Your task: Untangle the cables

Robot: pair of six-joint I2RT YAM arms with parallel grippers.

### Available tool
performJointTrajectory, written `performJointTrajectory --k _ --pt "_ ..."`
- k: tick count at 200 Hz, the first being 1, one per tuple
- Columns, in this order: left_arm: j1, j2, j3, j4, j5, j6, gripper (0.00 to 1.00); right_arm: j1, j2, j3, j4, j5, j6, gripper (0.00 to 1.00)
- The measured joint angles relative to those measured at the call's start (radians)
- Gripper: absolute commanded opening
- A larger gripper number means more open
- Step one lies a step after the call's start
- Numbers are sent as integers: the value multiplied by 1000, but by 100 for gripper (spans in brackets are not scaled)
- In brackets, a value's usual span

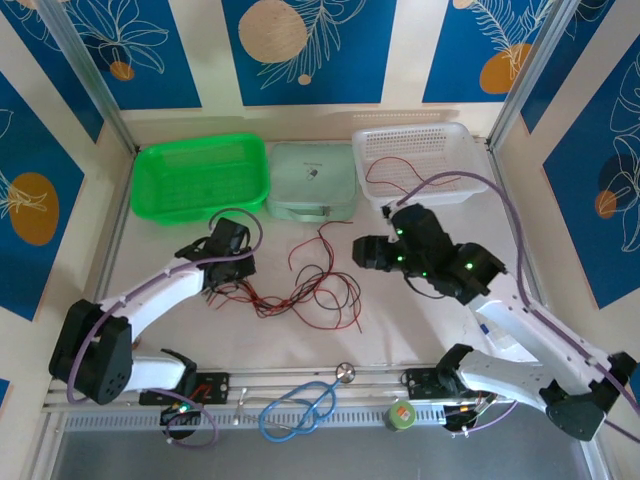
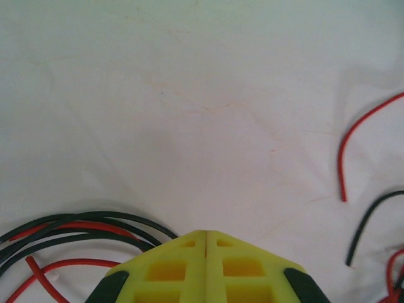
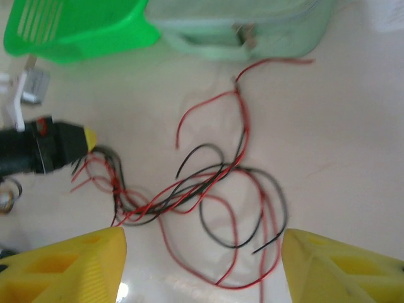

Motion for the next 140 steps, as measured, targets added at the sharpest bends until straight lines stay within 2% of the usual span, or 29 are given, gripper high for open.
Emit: performJointTrajectory --k 31,69,107,140 --pt "0 -54 94 -61 26 22 0 71 212 -7 100 -136 121 67" --pt "-1 -115 174 -116 67 37 0 76 458 -7 249 -330 375 74" --pt "-1 -146 217 -179 90 56 0 96 549 -7 362 -407 650 75" --pt "-1 -180 296 -240 96 80 0 136 623 -23 429 -430 846 66"
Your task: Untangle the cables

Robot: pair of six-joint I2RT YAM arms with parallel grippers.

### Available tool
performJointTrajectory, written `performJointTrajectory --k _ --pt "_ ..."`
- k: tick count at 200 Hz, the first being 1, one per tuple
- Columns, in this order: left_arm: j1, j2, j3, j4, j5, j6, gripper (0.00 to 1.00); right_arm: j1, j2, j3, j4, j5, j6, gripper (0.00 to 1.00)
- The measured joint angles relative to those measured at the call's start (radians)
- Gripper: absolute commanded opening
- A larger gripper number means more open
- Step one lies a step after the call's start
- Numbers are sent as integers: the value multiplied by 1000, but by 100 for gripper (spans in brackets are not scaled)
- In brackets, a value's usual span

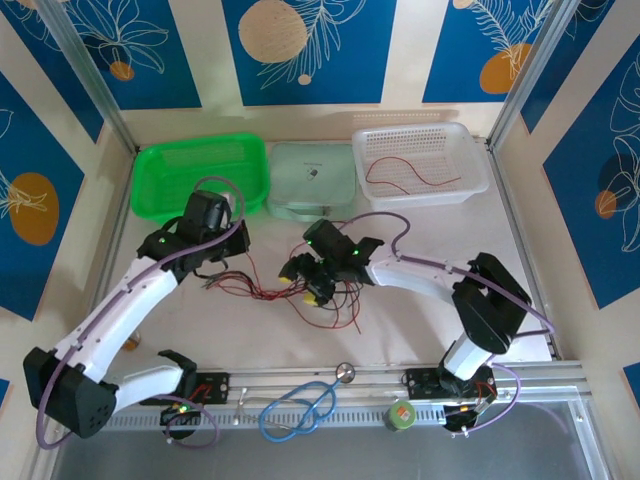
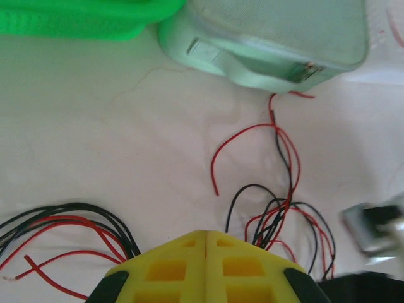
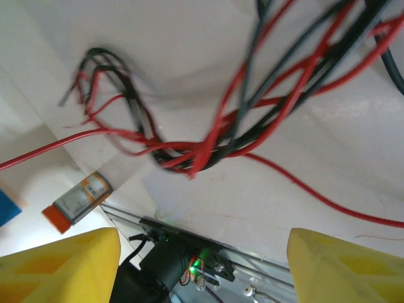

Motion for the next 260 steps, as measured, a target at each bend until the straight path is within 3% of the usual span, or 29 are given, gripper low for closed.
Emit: performJointTrajectory --k 66,86,157,260 --pt "0 -60 59 -37 9 29 0 12 151 88 -50 55 112 54" --pt "0 -61 59 -47 14 29 0 3 172 136 -63 70 100 42" --pt "0 -71 59 -51 27 48 0 11 151 290 -207 144 -35 45" --pt "0 -72 59 -51 27 55 0 -17 343 375 -226 35 -95 45"
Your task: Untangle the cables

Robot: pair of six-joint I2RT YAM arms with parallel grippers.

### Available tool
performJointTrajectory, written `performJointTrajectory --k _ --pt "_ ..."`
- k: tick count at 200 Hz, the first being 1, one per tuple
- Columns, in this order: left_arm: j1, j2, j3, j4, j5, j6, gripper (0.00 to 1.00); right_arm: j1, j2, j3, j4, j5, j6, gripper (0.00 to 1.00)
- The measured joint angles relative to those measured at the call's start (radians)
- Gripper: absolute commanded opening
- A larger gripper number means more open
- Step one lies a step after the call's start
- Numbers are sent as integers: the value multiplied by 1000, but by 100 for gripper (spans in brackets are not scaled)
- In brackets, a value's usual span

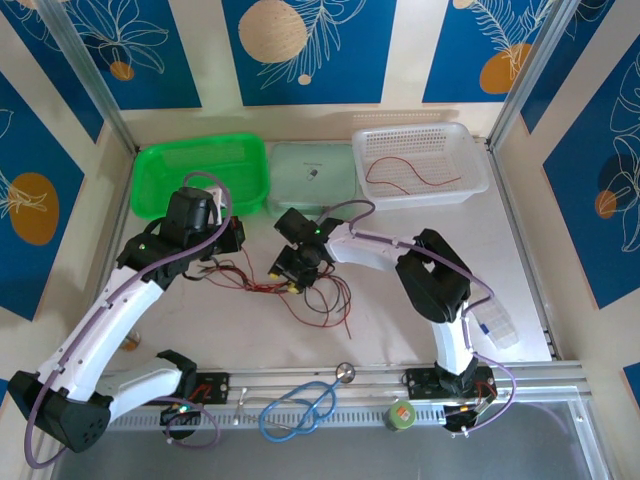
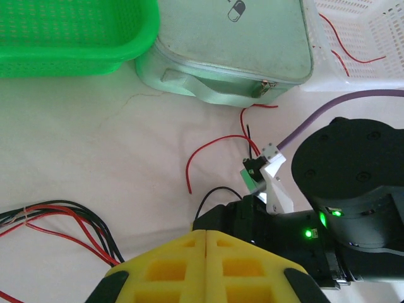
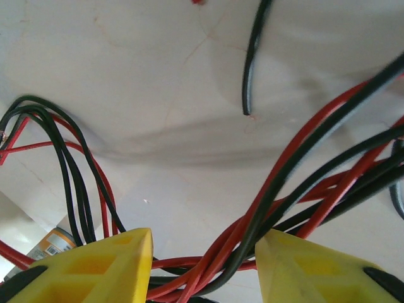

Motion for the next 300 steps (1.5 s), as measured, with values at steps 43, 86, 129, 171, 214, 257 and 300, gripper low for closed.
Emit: performJointTrajectory --k 43,86,129,171,214,257,300 --pt "0 -5 0 -17 0 0 0 4 33 16 16 -33 -10 6" --pt "0 -22 24 -60 -39 17 0 -6 21 -13 42 -36 -36 0" --pt "3 -13 90 -105 -145 57 0 -7 -153 -78 -36 60 -141 0" --pt "27 42 133 -103 -209 80 0 60 -443 -297 27 239 -229 0" --pt "41 108 133 -111 -203 91 0 201 -655 -574 182 491 -223 0" --pt "60 159 154 -108 -177 105 0 204 -812 -657 182 665 -163 12" --pt "77 204 166 -52 -178 105 0 169 -840 -746 143 655 -126 24"
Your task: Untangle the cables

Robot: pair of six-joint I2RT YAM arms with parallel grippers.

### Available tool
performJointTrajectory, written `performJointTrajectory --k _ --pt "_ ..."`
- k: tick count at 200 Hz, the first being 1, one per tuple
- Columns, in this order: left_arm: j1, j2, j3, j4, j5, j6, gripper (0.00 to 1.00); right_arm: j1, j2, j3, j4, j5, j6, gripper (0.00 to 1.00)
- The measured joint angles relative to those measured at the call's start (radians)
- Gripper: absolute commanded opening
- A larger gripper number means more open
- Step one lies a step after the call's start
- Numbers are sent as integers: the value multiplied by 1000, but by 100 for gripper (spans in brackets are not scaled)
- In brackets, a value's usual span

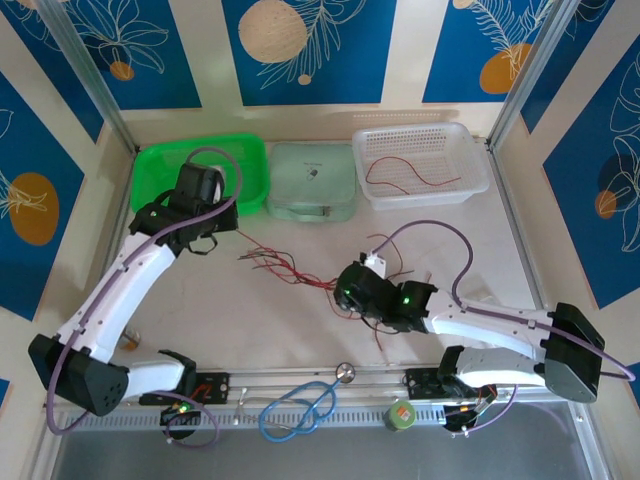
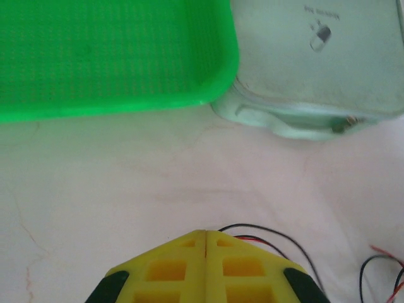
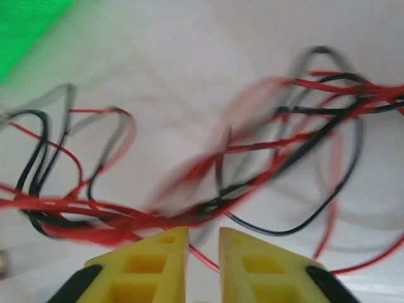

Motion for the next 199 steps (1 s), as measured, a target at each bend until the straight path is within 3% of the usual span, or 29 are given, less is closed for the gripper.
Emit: performJointTrajectory --k 25,66,75,110,128,143,169,199 --pt "25 15 -3 64 -11 -1 0 -35 64 -24 -79 -78 10 33" --pt "26 16 -56 140 -3 -5 0 -23 160 -11 -109 -235 17 36" --pt "26 19 -64 145 1 -5 0 -19 167 11 -124 -254 -6 45" --pt "26 20 -68 148 26 -4 0 -16 173 200 -143 -271 -284 61" --pt "26 20 -60 140 46 -4 0 -35 197 295 -98 -293 -475 62" --pt "26 19 -30 118 66 -4 0 -88 256 361 -60 -350 -544 59" --pt "25 13 50 89 111 -3 0 -225 400 429 26 -513 -467 42" --pt "25 -7 124 58 157 -1 0 -247 563 481 122 -684 -259 51"
